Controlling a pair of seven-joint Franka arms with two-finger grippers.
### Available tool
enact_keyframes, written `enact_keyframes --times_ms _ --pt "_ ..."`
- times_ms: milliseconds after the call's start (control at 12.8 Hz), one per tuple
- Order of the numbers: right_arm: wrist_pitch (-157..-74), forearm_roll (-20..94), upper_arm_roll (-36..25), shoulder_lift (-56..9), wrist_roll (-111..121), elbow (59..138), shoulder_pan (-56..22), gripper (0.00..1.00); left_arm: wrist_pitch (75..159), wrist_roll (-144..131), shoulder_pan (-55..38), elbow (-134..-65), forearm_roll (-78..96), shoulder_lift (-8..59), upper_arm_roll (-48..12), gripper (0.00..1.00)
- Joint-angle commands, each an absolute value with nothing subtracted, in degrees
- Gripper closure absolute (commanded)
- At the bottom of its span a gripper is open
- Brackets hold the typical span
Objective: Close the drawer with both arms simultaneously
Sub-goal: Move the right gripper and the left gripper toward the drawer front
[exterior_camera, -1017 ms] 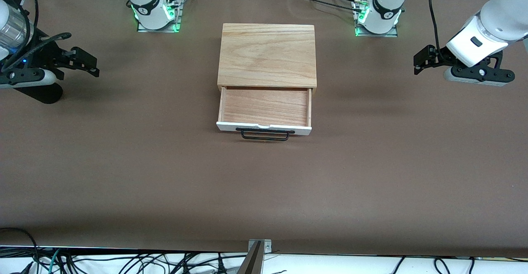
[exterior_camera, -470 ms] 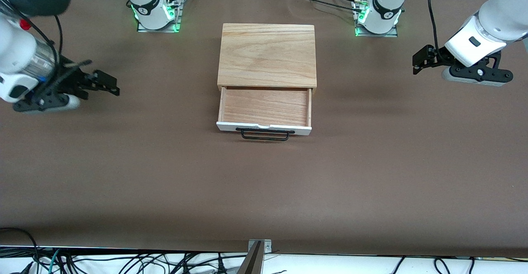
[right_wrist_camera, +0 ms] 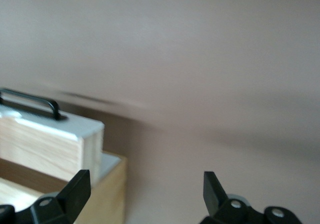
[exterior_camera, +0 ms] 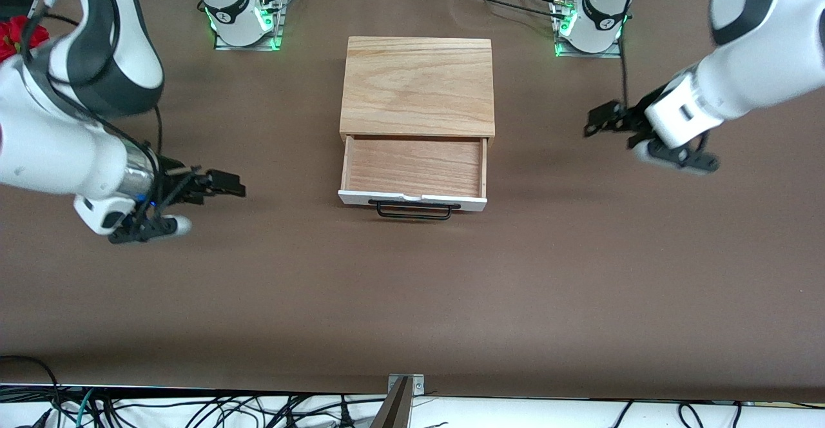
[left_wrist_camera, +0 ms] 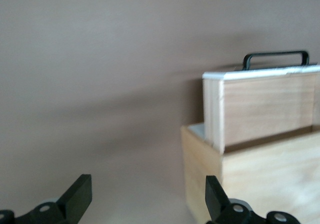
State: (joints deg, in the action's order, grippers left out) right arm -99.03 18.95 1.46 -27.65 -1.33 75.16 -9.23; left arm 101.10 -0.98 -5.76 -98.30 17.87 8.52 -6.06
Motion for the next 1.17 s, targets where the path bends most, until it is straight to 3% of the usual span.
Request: enact_keyframes --times_ms 0,470,1096 --pt "-103.51 23.80 1.41 -32.94 -2.20 70.93 -11.07 0.00 104.65 -1.40 -10.09 -87.82 20.47 20.80 -5.98 0.00" --pt "-111.27 30.58 2.37 -39.89 -2.46 71.02 -18.09 0.00 128.91 -1.58 -17.30 -84.64 26.00 32.60 -5.98 0.00" --pt "-111.36 32.70 2.46 -42.80 -1.67 74.78 -21.35 0.00 126.47 -0.88 -19.25 -87.63 26.28 35.33 -8.61 0.00"
